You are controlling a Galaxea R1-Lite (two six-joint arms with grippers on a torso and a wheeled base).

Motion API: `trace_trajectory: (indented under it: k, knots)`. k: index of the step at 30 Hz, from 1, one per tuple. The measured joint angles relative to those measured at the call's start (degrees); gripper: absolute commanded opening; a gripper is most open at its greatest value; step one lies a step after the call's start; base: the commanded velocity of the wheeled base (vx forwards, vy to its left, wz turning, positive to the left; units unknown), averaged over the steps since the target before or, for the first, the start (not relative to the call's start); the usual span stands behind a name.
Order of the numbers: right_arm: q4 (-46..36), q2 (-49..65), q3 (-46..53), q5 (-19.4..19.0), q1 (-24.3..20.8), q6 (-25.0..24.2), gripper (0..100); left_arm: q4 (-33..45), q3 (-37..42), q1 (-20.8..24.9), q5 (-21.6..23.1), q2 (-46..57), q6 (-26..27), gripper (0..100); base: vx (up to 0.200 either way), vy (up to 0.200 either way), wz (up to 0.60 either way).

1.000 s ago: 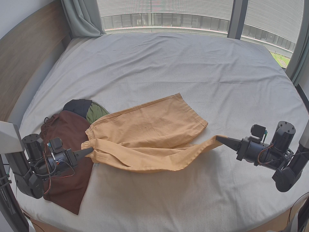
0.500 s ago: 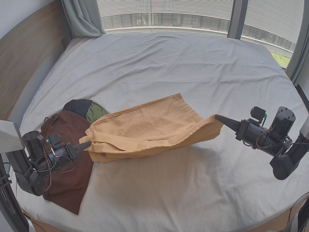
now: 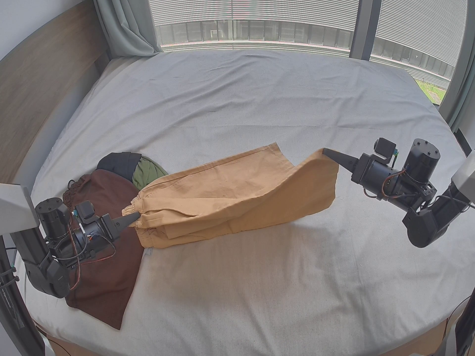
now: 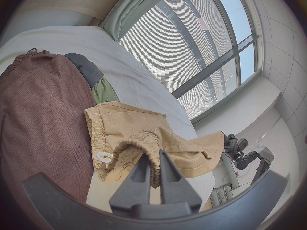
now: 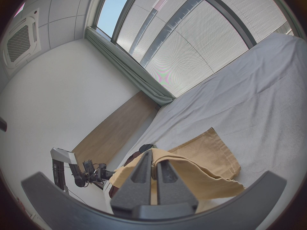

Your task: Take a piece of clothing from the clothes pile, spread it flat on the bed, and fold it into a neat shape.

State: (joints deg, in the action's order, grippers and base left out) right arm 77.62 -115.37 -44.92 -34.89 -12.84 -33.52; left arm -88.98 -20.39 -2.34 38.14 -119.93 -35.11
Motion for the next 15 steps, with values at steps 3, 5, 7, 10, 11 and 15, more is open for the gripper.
trace_trajectory:
  k: [3, 5, 7, 10, 11, 15]
  knots:
    - [-1.6, -1.7, -4.0, 0.0, 0.2, -1.2, 0, 0.0, -0.4, 0.0, -0.8, -0.3, -0.2, 0, 0.000, 0.000, 0.00]
    - [-2.4, -2.8, -6.6, 0.0, 0.3, -1.7, 0, 0.0, -0.9, 0.0, -1.6, -0.6, -0.4, 0, 0.000, 0.000, 0.00]
    - [-4.0, -4.0, -8.9, 0.0, 0.4, -1.9, 0, 0.0, -1.5, 0.0, -2.5, -1.0, -0.6, 0, 0.000, 0.000, 0.00]
    - [-6.0, -5.8, -11.8, 0.0, 0.6, -2.2, 0, 0.0, -2.6, -0.1, -3.7, -1.8, -0.8, 0, 0.000, 0.000, 0.00]
    - [-6.4, -6.4, -12.8, 0.0, 0.7, -2.2, 0, 0.0, -3.0, -0.2, -3.9, -2.1, -0.9, 0, 0.000, 0.000, 0.00]
    - [-8.0, -8.3, -15.8, 0.0, 0.8, -2.3, 0, 0.0, -3.7, -0.2, -4.1, -2.6, -1.9, 0, 0.000, 0.000, 0.00]
